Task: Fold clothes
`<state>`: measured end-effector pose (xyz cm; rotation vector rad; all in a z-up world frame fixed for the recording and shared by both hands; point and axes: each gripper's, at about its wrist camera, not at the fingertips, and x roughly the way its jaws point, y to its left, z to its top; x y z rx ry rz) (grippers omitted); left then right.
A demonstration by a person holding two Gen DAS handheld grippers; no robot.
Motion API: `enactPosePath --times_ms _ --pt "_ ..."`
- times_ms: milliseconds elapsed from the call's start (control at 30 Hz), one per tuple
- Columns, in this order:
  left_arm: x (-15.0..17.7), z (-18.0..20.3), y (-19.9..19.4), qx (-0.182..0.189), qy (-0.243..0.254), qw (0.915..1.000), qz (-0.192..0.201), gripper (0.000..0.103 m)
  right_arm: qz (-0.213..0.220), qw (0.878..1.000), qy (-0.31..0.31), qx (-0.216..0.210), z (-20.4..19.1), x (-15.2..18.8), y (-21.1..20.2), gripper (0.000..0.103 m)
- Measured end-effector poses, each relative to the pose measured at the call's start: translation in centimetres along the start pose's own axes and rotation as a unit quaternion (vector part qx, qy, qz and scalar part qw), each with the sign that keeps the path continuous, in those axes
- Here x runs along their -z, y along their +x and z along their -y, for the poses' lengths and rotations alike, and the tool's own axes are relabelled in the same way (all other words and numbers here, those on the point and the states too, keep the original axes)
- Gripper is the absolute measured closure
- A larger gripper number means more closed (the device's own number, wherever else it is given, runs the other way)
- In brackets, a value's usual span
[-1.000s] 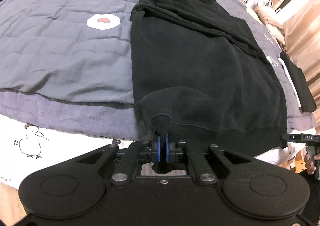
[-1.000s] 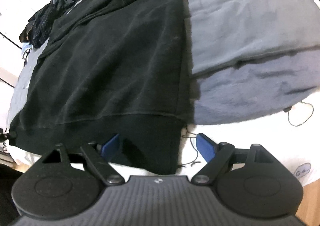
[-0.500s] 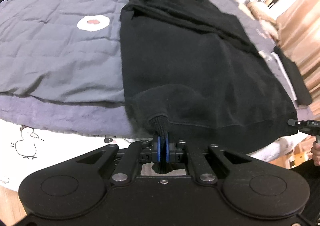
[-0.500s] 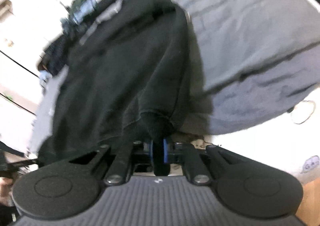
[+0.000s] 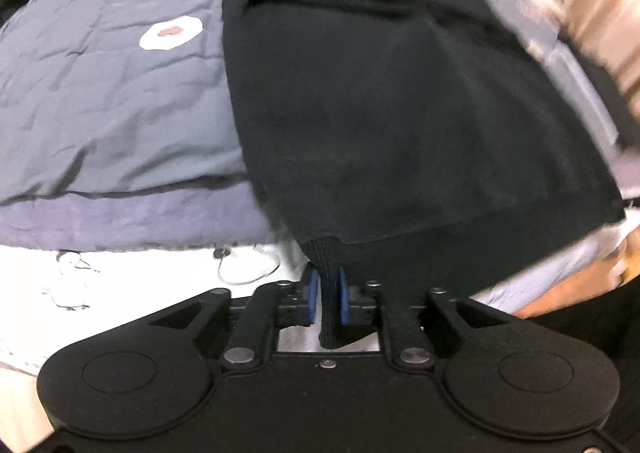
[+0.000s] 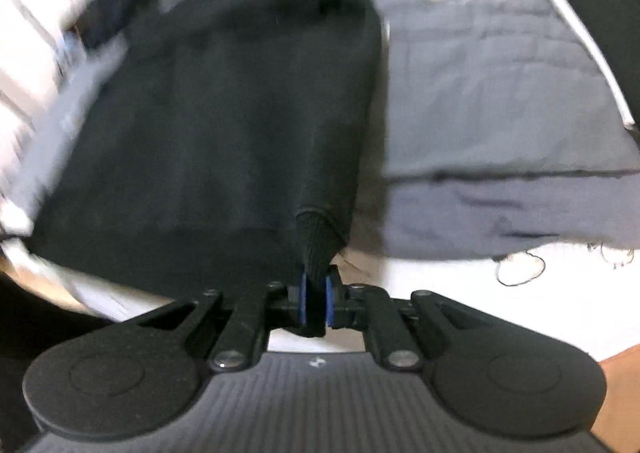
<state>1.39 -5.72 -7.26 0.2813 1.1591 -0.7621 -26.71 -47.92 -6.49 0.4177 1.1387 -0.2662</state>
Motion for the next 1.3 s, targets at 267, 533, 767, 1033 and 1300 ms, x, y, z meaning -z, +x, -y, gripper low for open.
enactPosePath --times_ms 267,533,767,1033,1300 --pt "0.9 1.3 -2.2 -0.041 0.063 0.9963 0.04 0.056 0.046 0.993 -0.074 0.076 -0.7 1.8 -2.7 0.08" --pt "1.0 1.2 0.8 -0.019 0.0 0.9998 -0.007 0.055 0.045 0.997 -0.055 0.009 -1.7 0.8 -0.7 0.049" --pt "1.5 0.6 1.9 -0.005 -0.032 0.9991 -0.026 0.055 0.012 1.0 0.017 -0.018 -0.6 -0.1 2.9 0.049" --pt "1.5 0.1 3.0 0.027 -0.06 0.9974 -0.031 0.09 -0.001 0.999 0.028 -0.04 -1.5 0.6 4.9 0.061" --pt "0.9 -0.9 -0.5 0.084 -0.085 0.9926 0.02 0.093 0.093 0.969 0.163 -0.16 1.3 0.6 1.0 0.095"
